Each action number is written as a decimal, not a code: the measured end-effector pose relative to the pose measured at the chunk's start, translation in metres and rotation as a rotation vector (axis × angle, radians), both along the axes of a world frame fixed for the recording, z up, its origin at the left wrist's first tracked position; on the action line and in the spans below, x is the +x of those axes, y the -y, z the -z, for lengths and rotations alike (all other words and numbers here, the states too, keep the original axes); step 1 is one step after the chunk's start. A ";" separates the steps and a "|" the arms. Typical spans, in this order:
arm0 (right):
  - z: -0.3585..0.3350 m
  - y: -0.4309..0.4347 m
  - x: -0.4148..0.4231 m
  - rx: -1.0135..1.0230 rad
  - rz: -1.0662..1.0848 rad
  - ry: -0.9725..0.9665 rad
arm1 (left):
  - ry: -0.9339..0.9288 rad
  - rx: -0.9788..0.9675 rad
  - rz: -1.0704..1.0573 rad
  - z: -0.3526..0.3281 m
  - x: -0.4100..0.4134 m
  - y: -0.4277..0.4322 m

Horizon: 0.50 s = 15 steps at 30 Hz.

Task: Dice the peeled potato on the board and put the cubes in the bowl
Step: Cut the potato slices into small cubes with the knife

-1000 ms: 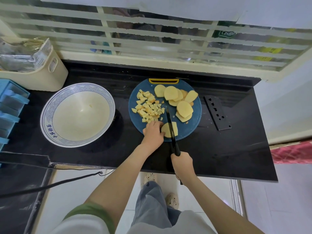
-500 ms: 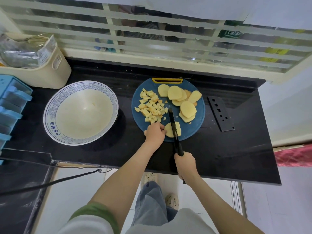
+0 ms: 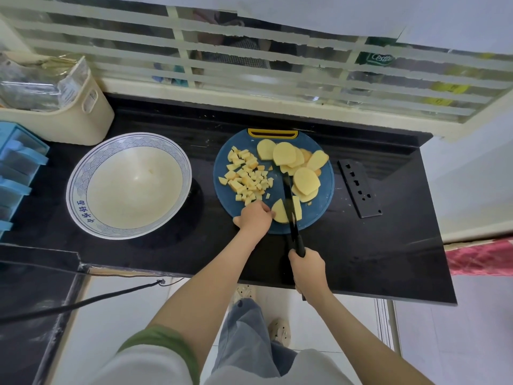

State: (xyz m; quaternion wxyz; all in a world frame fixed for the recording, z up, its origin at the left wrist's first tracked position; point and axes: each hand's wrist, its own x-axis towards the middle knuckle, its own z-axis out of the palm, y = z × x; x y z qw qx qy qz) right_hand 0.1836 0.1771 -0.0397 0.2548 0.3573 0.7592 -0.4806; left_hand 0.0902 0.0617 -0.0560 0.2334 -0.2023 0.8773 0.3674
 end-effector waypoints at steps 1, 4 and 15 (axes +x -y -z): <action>0.000 0.000 0.000 0.003 0.009 -0.006 | 0.013 0.008 -0.007 0.000 -0.001 0.000; 0.000 -0.003 0.001 -0.006 0.038 -0.029 | 0.038 0.010 -0.027 -0.002 -0.003 -0.002; -0.001 0.004 -0.004 0.023 -0.079 0.045 | 0.014 0.022 -0.039 0.000 -0.001 -0.001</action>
